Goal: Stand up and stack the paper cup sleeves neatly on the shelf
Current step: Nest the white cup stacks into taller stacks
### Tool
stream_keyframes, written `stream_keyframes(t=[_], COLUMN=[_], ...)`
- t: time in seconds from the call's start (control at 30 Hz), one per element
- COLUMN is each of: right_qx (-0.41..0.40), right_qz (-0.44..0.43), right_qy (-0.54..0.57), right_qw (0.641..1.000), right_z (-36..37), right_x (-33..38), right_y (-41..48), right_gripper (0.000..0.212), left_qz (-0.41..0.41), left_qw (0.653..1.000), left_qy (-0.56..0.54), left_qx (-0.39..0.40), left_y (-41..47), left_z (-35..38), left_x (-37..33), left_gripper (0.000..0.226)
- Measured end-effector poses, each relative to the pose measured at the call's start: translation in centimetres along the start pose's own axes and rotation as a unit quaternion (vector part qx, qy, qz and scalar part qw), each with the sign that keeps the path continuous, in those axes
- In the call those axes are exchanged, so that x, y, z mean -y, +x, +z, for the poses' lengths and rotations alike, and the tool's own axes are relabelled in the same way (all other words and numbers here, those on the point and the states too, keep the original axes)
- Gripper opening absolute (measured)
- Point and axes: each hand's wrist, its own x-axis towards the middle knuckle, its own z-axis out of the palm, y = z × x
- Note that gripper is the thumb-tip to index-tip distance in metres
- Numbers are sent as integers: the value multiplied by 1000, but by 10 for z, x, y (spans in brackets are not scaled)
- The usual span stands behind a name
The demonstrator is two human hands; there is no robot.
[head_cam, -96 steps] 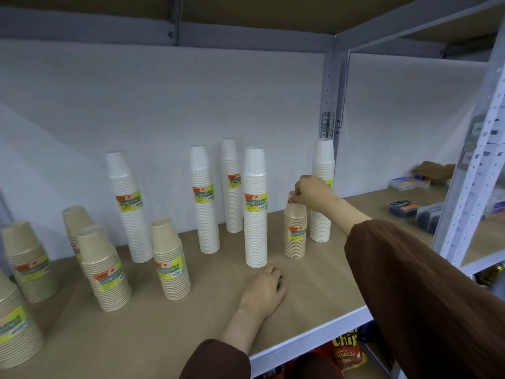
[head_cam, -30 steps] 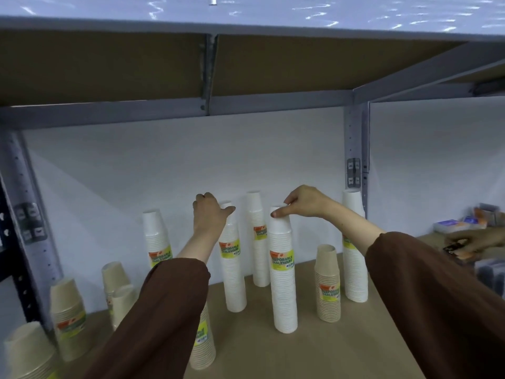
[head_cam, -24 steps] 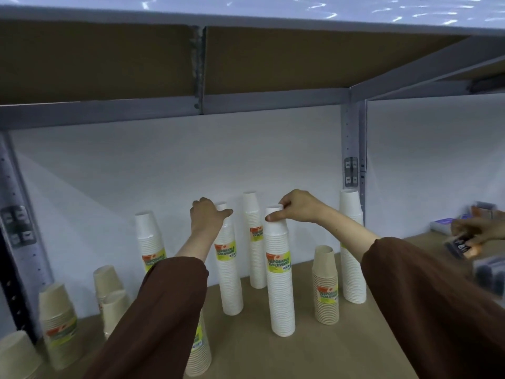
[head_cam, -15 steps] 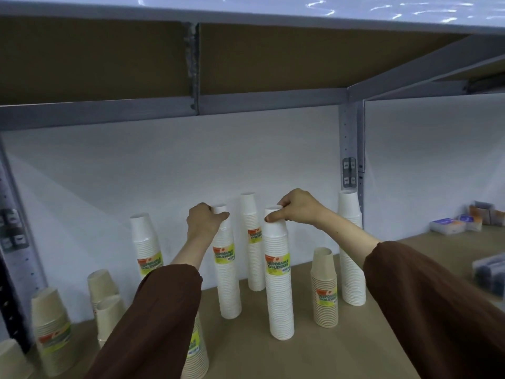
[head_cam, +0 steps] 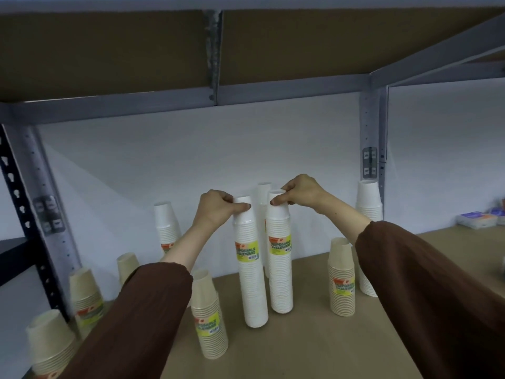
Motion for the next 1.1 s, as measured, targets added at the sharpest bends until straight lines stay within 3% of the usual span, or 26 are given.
stream_keyframes(t=[0.17,0.63,0.93,1.1], right_qx=[11,-3,22,18], right_qz=[5,-3,-1,5], right_qy=[5,2,-39,-57], right_qw=[1000,1000,999,998], right_z=[10,20,17,21], right_x=[2,2,-3,-6], right_y=[1,5,2,-1], right_gripper=[40,43,44,47], left_qz=[-6,-24,-39,-34], left_qw=[1000,1000,998,997], left_qy=[-1,-2,17,16], left_qx=[-4,-18,54,60], left_y=[-5,-6,-4,-6], left_z=[3,9,6,7], left_x=[1,1,5,3], left_gripper=[25,39,58,50])
